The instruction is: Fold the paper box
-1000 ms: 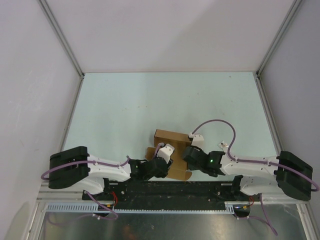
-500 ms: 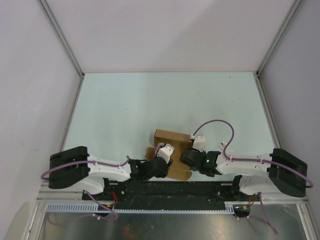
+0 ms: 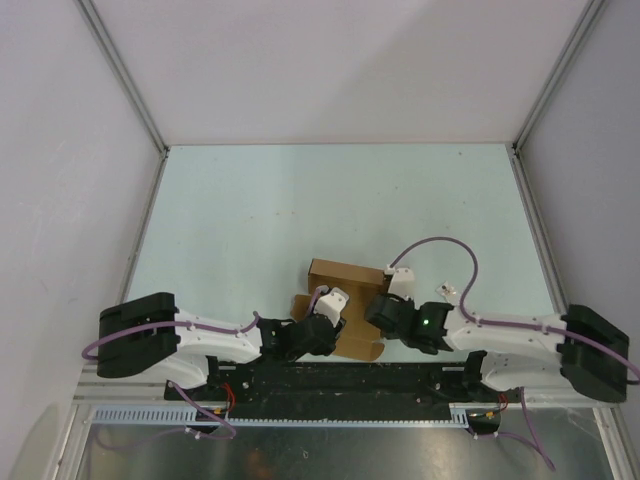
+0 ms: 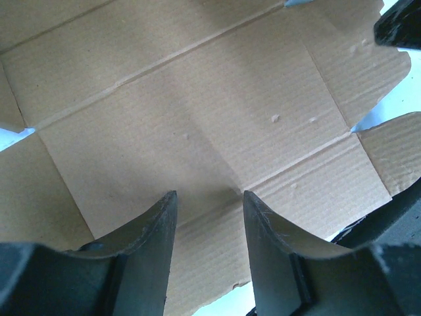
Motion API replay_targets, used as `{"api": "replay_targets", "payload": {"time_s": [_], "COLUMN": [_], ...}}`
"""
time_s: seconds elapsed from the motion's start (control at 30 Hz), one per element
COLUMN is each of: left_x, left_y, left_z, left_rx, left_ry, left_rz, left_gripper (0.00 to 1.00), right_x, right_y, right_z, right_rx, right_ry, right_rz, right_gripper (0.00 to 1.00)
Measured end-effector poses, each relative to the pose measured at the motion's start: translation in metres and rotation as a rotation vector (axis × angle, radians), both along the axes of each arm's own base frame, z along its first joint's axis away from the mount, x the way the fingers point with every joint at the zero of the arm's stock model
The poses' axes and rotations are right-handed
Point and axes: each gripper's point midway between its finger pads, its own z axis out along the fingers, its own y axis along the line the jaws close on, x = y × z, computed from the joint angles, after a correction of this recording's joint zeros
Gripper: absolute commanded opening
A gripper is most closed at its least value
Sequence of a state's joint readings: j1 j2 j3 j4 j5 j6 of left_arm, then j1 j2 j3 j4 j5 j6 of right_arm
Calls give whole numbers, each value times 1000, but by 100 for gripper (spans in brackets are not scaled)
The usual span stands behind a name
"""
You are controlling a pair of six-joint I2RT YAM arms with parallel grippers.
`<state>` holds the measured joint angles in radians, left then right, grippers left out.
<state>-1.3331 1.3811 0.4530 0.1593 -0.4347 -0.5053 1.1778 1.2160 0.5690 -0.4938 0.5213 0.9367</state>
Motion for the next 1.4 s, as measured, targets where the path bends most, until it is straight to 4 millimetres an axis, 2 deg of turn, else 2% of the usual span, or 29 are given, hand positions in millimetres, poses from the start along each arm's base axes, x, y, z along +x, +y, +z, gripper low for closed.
{"api": "replay_targets", "payload": {"time_s": [0.07,0.2,0.3,0.43,0.53,0.63,0.73,0.87,1.17,1.4], "left_x": [0,0,0,0,0,0,0,0,0,0], "left_y": [0,0,0,0,0,0,0,0,0,0], "left_z": [0,0,0,0,0,0,0,0,0,0], "left_rx": [0,0,0,0,0,0,0,-1,-1,-1], "left_ry": [0,0,0,0,0,0,0,0,0,0], "left_rz": [0,-1,0,0,0,0,0,0,-1,0], "left_gripper": [50,49,49,49,49,49,49,49,49,49], "right_x": [1,6,8,9,11,12,16,21,21,35], "right_y": [5,13,13,5,-9,-24,-36,-41,-45,-48], "right_z": [16,59,86,103,99,91,90,93,86,79], "right_rx": [60,220,313,367,348,316,310,319,283,274], "right_ry": [-26,-110,-167,-203,-199,-187,-192,-202,-178,-130], "right_rz": [14,37,38,13,-52,-124,-185,-217,-212,-231], "right_gripper": [10,12,12,13,28,34,34,36,37,38]}}
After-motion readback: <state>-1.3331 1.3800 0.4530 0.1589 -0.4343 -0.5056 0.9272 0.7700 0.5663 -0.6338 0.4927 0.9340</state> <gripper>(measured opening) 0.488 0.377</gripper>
